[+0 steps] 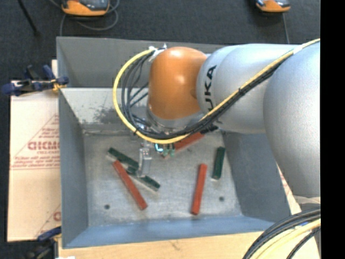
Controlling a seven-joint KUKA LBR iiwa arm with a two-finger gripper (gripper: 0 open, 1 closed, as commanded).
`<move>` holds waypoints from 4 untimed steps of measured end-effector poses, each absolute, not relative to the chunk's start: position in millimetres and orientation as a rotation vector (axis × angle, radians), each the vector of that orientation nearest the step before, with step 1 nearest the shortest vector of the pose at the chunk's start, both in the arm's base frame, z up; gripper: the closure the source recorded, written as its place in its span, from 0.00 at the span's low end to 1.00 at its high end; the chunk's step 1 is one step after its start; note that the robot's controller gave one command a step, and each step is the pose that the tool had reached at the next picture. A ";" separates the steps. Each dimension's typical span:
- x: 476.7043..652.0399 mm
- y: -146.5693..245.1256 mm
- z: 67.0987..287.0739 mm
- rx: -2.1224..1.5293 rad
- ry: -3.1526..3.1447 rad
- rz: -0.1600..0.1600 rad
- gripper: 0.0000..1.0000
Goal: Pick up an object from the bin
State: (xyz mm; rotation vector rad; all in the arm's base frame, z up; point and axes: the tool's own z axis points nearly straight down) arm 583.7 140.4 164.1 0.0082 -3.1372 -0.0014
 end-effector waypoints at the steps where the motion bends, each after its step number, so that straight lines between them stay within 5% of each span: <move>1: 589.9 131.4 67.2 0.275 -3.127 0.002 0.00; 2: 591.3 132.7 70.7 0.269 -3.133 -0.003 1.00; 3: 605.9 158.4 120.2 0.278 -3.139 -0.005 1.00; 4: 610.6 180.7 137.0 0.267 -3.137 -0.005 1.00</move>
Offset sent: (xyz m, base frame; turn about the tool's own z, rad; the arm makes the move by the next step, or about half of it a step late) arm 0.0064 -0.0073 -0.0941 -0.1709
